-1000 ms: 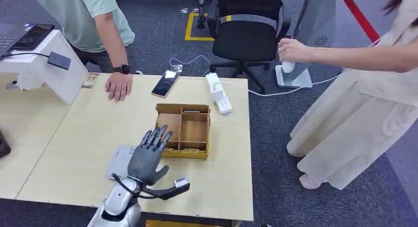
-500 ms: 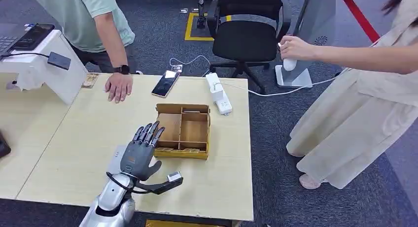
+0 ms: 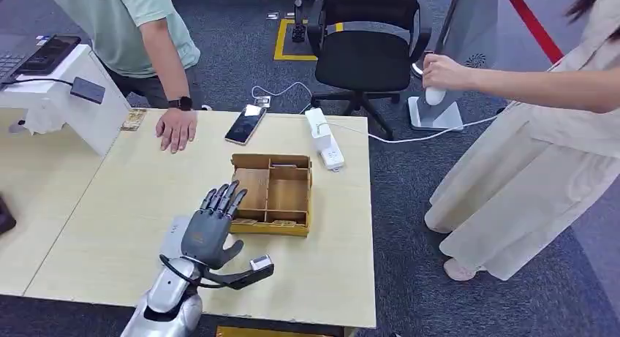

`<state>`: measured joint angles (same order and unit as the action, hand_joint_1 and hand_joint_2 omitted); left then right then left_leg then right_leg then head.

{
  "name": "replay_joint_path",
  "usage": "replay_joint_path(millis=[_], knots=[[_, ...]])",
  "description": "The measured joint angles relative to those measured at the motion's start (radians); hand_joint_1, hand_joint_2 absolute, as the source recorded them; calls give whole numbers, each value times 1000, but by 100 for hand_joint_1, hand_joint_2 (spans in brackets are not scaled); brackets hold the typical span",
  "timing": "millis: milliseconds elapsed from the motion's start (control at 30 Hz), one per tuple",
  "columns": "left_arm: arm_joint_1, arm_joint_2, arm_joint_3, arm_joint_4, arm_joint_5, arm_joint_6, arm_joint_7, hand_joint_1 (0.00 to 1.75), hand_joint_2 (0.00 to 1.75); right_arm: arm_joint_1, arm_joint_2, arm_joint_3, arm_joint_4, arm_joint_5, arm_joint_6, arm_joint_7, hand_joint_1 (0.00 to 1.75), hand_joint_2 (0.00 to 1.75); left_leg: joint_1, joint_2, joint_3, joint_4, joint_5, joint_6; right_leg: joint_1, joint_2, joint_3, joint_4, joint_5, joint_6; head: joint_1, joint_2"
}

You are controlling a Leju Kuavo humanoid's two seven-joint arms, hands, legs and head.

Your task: Pass the card to the sensor for recognition and then transmit it.

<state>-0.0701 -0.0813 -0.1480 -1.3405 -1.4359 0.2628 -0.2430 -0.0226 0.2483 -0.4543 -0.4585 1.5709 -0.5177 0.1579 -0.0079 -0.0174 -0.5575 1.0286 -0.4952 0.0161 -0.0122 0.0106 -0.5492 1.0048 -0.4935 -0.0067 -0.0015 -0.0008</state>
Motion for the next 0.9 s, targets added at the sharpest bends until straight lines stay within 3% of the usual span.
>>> replay_joint_path(millis=[400, 467, 500, 533, 900], knots=[[3, -6, 0, 0, 11, -13, -3, 0, 175, 0, 0, 0, 0, 0, 0, 0, 0, 0, 0, 0, 0, 0, 0, 0, 0, 0, 0, 0, 0, 0, 0, 0], [6, -7, 0, 0, 23, -19, -15, 154, 175, 0, 0, 0, 0, 0, 0, 0, 0, 0, 0, 0, 0, 0, 0, 0, 0, 0, 0, 0, 0, 0, 0, 0], [8, -9, 0, 0, 28, -22, -20, 168, 175, 0, 0, 0, 0, 0, 0, 0, 0, 0, 0, 0, 0, 0, 0, 0, 0, 0, 0, 0, 0, 0, 0, 0], [10, -10, 0, 0, 32, -23, -20, 175, 175, 0, 0, 1, -1, 0, 0, 0, 0, 0, 0, 0, 0, 0, 0, 0, 0, 0, 0, 0, 0, 0, 0, 0], [9, -11, 0, 0, -17, 13, -2, 175, 175, 0, 0, 3, -1, 0, 0, 0, 0, 0, 0, 0, 0, 0, 0, 0, 0, 0, 0, 0, 0, 0, 0, 0]])
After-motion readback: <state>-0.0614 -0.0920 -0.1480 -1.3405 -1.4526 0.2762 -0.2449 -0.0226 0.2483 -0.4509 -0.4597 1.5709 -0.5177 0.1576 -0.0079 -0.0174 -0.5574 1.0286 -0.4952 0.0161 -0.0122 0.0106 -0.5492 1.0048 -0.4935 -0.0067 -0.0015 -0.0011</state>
